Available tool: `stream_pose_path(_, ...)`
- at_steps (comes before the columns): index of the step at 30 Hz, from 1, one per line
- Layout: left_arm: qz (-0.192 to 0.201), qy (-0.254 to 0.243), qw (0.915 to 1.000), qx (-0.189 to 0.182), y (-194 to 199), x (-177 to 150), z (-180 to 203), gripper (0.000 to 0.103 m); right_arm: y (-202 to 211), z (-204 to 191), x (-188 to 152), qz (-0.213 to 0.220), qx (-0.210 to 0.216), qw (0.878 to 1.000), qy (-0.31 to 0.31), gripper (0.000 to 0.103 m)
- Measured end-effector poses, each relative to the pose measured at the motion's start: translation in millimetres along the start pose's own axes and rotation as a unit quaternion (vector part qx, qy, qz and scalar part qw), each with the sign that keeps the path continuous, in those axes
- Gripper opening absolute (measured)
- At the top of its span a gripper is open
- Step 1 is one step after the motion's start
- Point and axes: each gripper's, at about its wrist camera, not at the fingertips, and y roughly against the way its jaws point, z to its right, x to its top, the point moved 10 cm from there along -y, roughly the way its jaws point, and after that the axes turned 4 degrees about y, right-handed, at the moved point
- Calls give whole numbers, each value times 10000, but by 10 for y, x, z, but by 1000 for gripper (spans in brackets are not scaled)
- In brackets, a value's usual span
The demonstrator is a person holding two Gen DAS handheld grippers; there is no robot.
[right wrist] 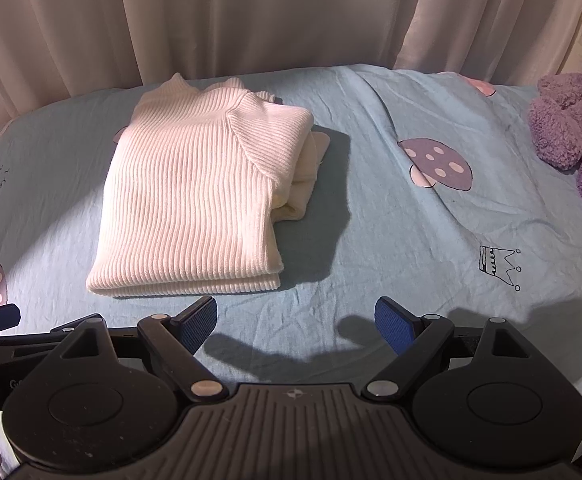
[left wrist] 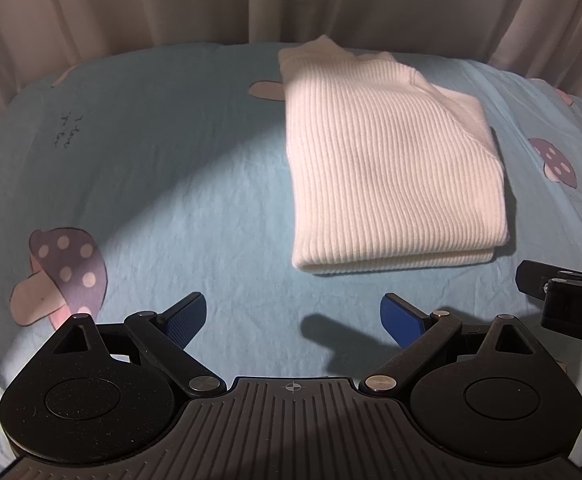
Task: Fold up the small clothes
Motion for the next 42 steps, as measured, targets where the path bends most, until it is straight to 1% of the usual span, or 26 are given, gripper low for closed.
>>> stream_pose_path(23, -25, -67, 9999, -123, -36, 56, 75, 97, -18, 27, 4, 12, 19, 10000, -28, 86)
stream_pose_path(26, 49, -136, 9998, -163, -19, 66, 94, 97, -13, 17, 1, 19, 26, 10000, -17, 86)
stream_pose_path(30, 188, -212, 9995, -112, 12, 79, 98, 97, -10, 14, 9, 29, 25, 10000, -1, 86)
stream_pose_path(36, 59, -198, 9996, -168, -10, 61, 99, 97, 1, 14, 22, 55, 34, 10000, -7, 86)
stream_pose_path(42, 46, -213, 9997, -98, -3, 54, 94, 97, 8, 16, 25, 70, 60, 10000, 7, 86)
